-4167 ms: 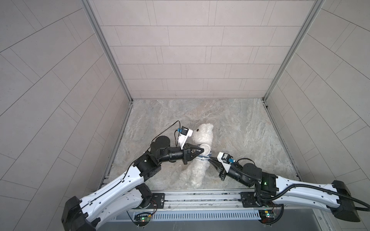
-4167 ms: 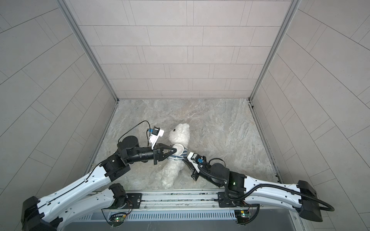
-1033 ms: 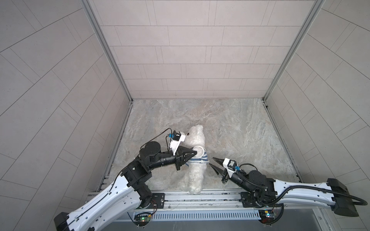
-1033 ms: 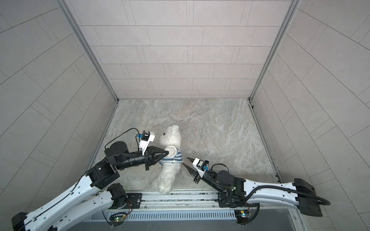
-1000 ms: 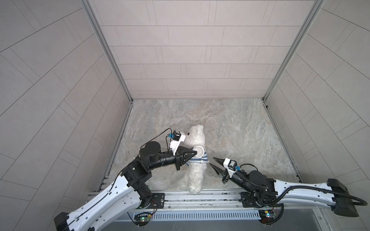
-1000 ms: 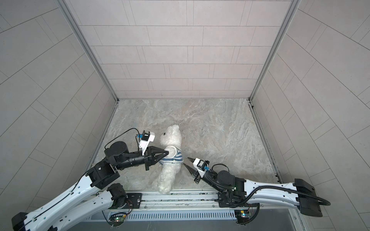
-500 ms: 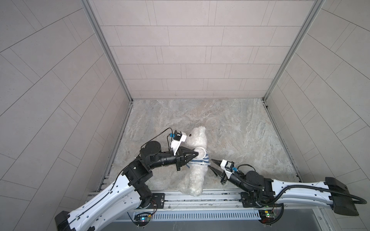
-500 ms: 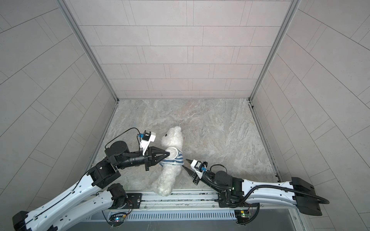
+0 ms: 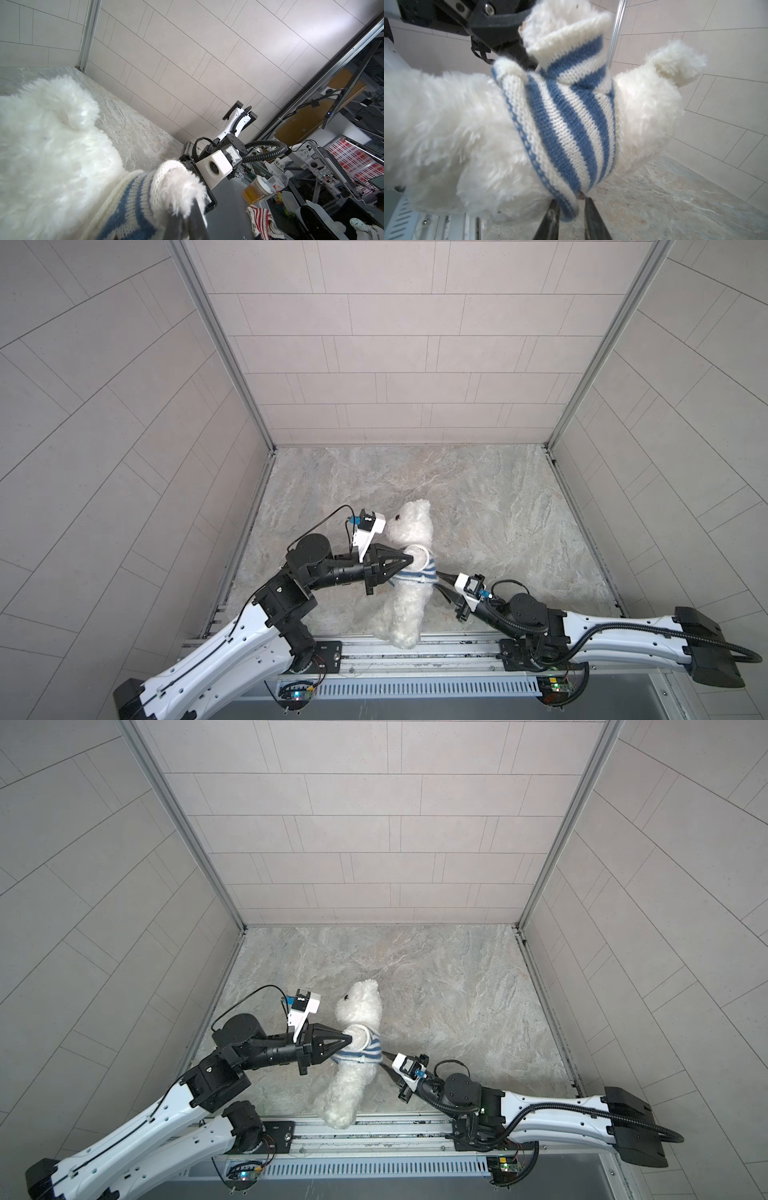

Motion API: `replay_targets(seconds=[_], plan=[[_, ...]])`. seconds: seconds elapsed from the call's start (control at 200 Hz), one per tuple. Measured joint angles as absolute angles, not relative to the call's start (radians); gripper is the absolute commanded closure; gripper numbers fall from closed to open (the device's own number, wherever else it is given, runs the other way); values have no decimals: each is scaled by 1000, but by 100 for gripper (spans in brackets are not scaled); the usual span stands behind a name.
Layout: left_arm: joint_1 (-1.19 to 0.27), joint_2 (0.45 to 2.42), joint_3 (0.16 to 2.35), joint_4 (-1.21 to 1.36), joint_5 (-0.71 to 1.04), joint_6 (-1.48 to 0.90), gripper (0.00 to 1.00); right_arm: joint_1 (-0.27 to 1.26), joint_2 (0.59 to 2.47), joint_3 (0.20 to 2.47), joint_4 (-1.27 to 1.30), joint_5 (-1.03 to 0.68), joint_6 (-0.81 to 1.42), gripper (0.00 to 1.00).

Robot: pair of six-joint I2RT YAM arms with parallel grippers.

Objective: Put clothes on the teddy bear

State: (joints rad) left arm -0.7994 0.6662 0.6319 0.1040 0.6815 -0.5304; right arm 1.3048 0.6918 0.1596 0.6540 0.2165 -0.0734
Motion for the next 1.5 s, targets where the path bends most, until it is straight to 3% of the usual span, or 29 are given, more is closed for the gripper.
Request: replay_targets(seconds=[0.22, 0.736, 1.502], plan=[[-799, 669, 631, 96, 638, -547, 100, 1308, 708, 176, 637, 214, -91, 100], [-669, 603, 554, 63, 454, -658, 100, 1307, 725, 171, 597, 186, -98, 100], [-667, 598, 349, 116, 266, -690, 100, 1311, 948, 217, 649, 77, -55, 100]])
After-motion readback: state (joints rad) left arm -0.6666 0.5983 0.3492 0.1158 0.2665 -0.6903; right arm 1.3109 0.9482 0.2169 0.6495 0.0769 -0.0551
